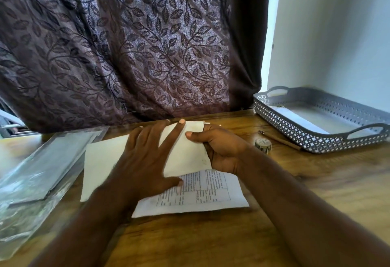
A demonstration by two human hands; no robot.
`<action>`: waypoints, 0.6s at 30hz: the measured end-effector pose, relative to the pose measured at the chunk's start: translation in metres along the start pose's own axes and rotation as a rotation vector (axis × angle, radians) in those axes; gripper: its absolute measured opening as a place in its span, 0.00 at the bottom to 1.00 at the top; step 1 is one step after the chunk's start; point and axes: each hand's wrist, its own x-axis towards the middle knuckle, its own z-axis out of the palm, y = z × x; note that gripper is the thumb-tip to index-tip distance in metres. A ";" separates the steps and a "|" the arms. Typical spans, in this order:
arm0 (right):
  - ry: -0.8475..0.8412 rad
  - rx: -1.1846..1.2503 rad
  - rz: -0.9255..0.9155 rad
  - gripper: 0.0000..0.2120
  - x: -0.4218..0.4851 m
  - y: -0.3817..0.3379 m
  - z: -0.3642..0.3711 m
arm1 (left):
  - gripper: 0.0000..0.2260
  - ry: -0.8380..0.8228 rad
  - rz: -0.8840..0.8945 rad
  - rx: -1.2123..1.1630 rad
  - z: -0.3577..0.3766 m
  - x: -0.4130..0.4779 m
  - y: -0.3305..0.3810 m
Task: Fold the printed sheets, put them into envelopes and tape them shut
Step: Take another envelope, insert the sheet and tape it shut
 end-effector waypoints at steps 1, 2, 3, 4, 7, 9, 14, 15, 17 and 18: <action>-0.017 0.022 -0.003 0.15 -0.002 -0.002 0.001 | 0.54 0.048 0.005 0.024 -0.001 0.000 -0.001; -0.031 0.041 -0.009 0.16 -0.003 -0.003 0.001 | 0.53 0.096 0.005 0.038 -0.002 -0.001 -0.002; -0.044 0.053 -0.018 0.17 -0.005 -0.004 0.002 | 0.51 0.140 0.001 0.042 -0.004 -0.001 -0.002; -0.055 0.054 -0.030 0.17 -0.006 -0.005 0.003 | 0.48 0.173 -0.007 0.042 -0.006 0.000 -0.001; -0.102 0.013 -0.083 0.17 -0.008 -0.010 0.004 | 0.44 0.208 -0.037 0.048 -0.011 0.002 -0.001; -0.131 0.013 -0.164 0.22 -0.008 -0.018 -0.002 | 0.44 0.202 -0.058 0.062 -0.013 0.002 -0.005; 0.275 -0.368 -0.424 0.12 0.000 -0.023 -0.047 | 0.48 0.148 -0.162 0.071 -0.009 -0.005 -0.019; 0.374 -0.593 -0.452 0.10 0.005 -0.019 -0.056 | 0.48 0.134 -0.174 0.071 -0.007 -0.006 -0.020; 0.441 -1.034 -0.439 0.06 0.017 -0.009 -0.069 | 0.48 0.109 -0.187 0.074 -0.003 -0.007 -0.022; 0.434 -1.194 -0.389 0.08 0.020 -0.004 -0.073 | 0.47 0.098 -0.193 0.075 -0.002 -0.007 -0.023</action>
